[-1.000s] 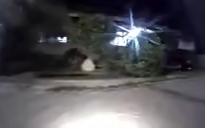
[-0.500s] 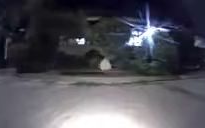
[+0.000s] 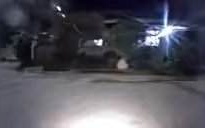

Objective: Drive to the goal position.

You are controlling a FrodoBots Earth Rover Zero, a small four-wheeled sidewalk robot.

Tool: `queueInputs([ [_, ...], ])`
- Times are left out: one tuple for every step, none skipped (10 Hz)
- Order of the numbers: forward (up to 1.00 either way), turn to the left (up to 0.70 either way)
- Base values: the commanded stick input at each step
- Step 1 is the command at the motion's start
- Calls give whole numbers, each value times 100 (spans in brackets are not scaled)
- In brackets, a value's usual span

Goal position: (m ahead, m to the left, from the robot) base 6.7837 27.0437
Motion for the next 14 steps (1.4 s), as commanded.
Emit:
queueInputs([
  [68, 27],
  [98, 38],
  [98, 38],
  [98, 38],
  [98, 38],
  [98, 38],
  [98, 38],
  [98, 38],
  [98, 38],
  [98, 38],
  [98, 38],
  [98, 38],
  [98, 38],
  [98, 38],
])
